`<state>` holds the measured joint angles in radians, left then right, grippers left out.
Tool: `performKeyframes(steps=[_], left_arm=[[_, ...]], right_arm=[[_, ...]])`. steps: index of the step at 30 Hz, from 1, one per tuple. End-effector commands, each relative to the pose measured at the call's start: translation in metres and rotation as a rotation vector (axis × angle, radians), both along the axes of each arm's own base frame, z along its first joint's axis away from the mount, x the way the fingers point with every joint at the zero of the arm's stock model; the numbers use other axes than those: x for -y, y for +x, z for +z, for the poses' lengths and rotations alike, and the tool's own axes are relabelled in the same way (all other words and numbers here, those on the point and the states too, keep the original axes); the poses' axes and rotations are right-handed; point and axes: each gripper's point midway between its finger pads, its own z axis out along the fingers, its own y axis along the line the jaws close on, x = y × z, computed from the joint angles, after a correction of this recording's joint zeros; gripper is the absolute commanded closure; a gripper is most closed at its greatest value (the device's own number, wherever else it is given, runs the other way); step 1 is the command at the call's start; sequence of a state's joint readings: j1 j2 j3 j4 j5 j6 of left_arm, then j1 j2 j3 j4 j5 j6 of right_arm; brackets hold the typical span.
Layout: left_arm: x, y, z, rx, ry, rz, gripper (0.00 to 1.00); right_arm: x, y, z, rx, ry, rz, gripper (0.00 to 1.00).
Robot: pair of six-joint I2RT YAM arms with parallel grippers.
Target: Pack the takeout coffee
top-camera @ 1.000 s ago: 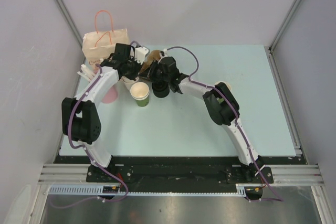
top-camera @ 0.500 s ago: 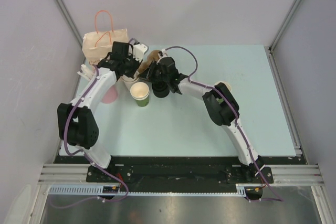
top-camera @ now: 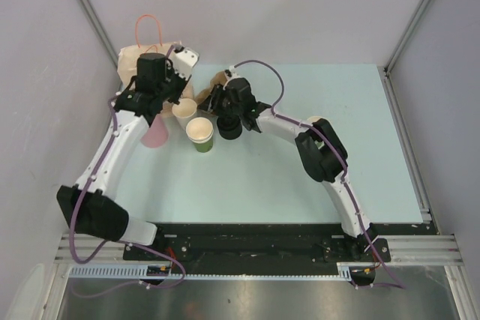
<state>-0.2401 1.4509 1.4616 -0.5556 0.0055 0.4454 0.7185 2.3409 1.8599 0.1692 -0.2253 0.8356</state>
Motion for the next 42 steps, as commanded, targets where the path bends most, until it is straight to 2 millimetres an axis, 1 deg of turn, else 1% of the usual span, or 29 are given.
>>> performKeyframes(steps=[1, 5, 7, 8, 9, 10, 11, 12, 13, 14, 15, 16, 17, 18, 19, 21, 22, 23, 24, 25, 26, 28, 29, 31, 32, 33, 34, 35, 42], left_arm=[[0.014, -0.017, 0.068, 0.163, -0.08, -0.07, 1.0], [0.023, -0.021, 0.073, 0.169, -0.093, -0.094, 0.99], [0.037, -0.03, 0.076, 0.166, -0.115, -0.141, 1.0], [0.044, -0.037, 0.082, 0.178, -0.126, -0.169, 1.0], [0.06, -0.046, 0.083, 0.173, -0.131, -0.213, 1.0], [0.068, -0.052, 0.086, 0.178, -0.135, -0.237, 0.99], [0.078, -0.058, 0.086, 0.174, -0.139, -0.266, 1.0], [0.098, -0.07, 0.083, 0.155, -0.141, -0.324, 1.0], [0.109, -0.076, 0.082, 0.146, -0.139, -0.355, 1.0], [0.12, -0.082, 0.079, 0.133, -0.132, -0.39, 1.0], [0.14, -0.093, 0.069, 0.102, -0.119, -0.444, 1.0], [0.151, -0.097, 0.061, 0.081, -0.107, -0.472, 0.99], [0.16, -0.101, 0.052, 0.062, -0.089, -0.498, 1.0], [0.177, -0.11, 0.043, 0.043, -0.077, -0.546, 1.0], [0.188, -0.108, 0.025, 0.002, -0.052, -0.565, 1.0], [0.209, -0.115, 0.007, -0.043, -0.038, -0.61, 1.0], [0.221, -0.112, -0.009, -0.086, -0.026, -0.628, 1.0], [0.229, -0.113, -0.016, -0.103, -0.024, -0.643, 1.0], [0.239, -0.114, -0.025, -0.122, -0.012, -0.664, 1.0], [0.246, -0.112, -0.026, -0.122, -0.008, -0.67, 1.0], [0.254, -0.107, -0.046, -0.162, 0.012, -0.673, 1.0], [0.264, -0.101, -0.052, -0.173, 0.016, -0.683, 1.0], [0.269, -0.094, -0.072, -0.206, 0.048, -0.679, 0.99], [0.275, -0.083, -0.076, -0.197, 0.068, -0.666, 1.0], [0.279, -0.078, -0.088, -0.214, 0.085, -0.668, 1.0], [0.283, -0.075, -0.09, -0.213, 0.083, -0.673, 0.99], [0.286, -0.074, -0.092, -0.219, 0.083, -0.679, 1.0], [0.29, -0.073, -0.103, -0.241, 0.087, -0.688, 1.0], [0.296, -0.077, -0.126, -0.309, 0.068, -0.714, 1.0]], right_arm=[[0.007, -0.004, 0.07, 0.137, 0.047, 0.007, 0.57], [0.017, -0.001, 0.082, 0.147, 0.053, 0.003, 0.52], [0.029, -0.003, 0.103, 0.167, 0.075, -0.006, 0.5], [0.043, -0.003, 0.093, 0.148, 0.057, -0.027, 0.5], [0.059, -0.004, 0.122, 0.189, 0.08, -0.058, 0.49], [0.072, -0.003, 0.126, 0.203, 0.066, -0.078, 0.47], [0.093, 0.002, 0.118, 0.195, 0.03, -0.115, 0.47], [0.109, 0.003, 0.126, 0.215, 0.01, -0.153, 0.46], [0.129, -0.003, 0.143, 0.227, -0.013, -0.182, 0.45], [0.146, -0.004, 0.149, 0.263, -0.066, -0.206, 0.44], [0.173, 0.003, 0.143, 0.26, -0.124, -0.275, 0.43], [0.196, -0.006, 0.154, 0.256, -0.167, -0.306, 0.41], [0.214, -0.008, 0.154, 0.256, -0.201, -0.334, 0.41], [0.244, -0.003, 0.143, 0.228, -0.24, -0.388, 0.41], [0.263, -0.014, 0.153, 0.229, -0.247, -0.41, 0.41], [0.291, -0.02, 0.155, 0.228, -0.277, -0.445, 0.41], [0.312, -0.023, 0.144, 0.196, -0.31, -0.472, 0.41], [0.324, -0.03, 0.155, 0.215, -0.308, -0.491, 0.41], [0.334, -0.033, 0.153, 0.213, -0.324, -0.502, 0.41], [0.349, -0.035, 0.146, 0.191, -0.344, -0.524, 0.4], [0.355, -0.041, 0.153, 0.204, -0.338, -0.529, 0.4], [0.372, -0.046, 0.146, 0.186, -0.366, -0.546, 0.4], [0.375, -0.048, 0.145, 0.184, -0.372, -0.547, 0.4], [0.388, -0.052, 0.141, 0.172, -0.386, -0.562, 0.39], [0.389, -0.054, 0.14, 0.169, -0.384, -0.554, 0.39], [0.391, -0.056, 0.141, 0.17, -0.382, -0.554, 0.39], [0.393, -0.056, 0.14, 0.172, -0.388, -0.552, 0.4], [0.395, -0.057, 0.138, 0.166, -0.393, -0.551, 0.4], [0.399, -0.06, 0.13, 0.158, -0.421, -0.533, 0.39]])
